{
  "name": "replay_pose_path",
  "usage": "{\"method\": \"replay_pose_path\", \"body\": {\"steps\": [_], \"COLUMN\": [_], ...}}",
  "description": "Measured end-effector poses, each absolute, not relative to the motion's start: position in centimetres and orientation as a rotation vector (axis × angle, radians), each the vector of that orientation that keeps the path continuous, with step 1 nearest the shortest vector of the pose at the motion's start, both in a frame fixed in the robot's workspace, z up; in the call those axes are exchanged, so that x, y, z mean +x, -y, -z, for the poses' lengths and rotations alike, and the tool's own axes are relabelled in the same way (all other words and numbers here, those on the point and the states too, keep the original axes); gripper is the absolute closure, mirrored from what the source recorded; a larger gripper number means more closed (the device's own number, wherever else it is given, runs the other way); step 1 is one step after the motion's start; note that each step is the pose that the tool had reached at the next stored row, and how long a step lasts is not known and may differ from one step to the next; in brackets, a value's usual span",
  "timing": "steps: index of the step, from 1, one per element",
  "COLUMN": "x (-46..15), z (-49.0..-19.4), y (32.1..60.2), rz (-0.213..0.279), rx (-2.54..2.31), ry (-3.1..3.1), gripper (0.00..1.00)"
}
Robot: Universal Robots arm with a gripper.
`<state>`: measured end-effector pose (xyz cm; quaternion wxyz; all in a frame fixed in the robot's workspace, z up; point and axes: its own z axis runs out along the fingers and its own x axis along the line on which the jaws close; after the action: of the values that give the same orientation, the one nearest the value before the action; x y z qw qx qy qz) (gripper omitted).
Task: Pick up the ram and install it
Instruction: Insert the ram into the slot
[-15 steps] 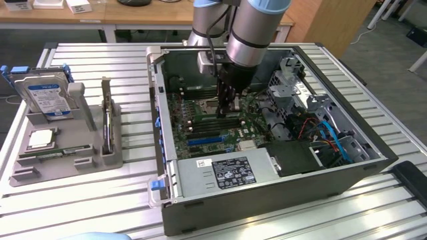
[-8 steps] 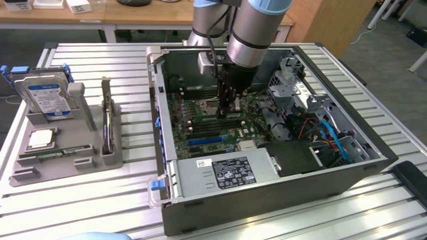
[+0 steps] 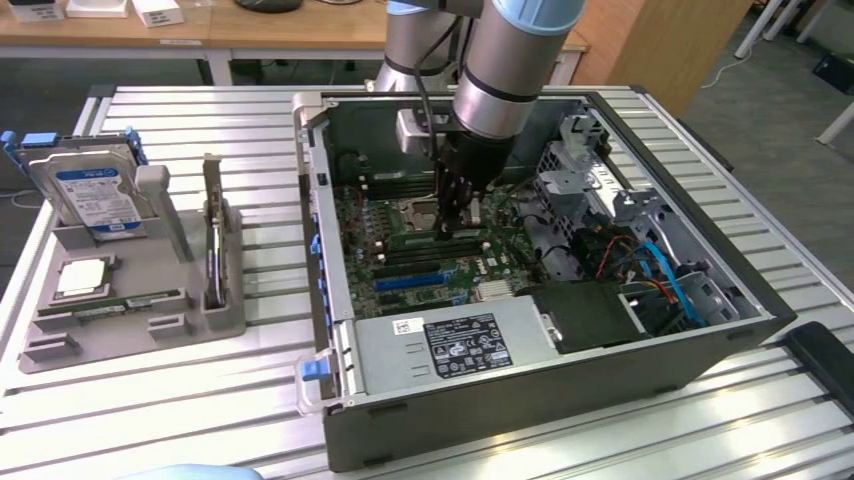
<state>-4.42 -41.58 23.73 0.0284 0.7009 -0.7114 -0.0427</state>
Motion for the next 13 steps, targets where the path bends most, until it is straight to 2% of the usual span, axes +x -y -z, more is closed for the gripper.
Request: {"method": "replay_pose_path", "body": {"steps": [13], "x": [-4.41], "z": [-23.33], "y": [41.64], "rz": [0.132], "rx": [2.163], "ry": [2.196], "gripper": [0.87]}}
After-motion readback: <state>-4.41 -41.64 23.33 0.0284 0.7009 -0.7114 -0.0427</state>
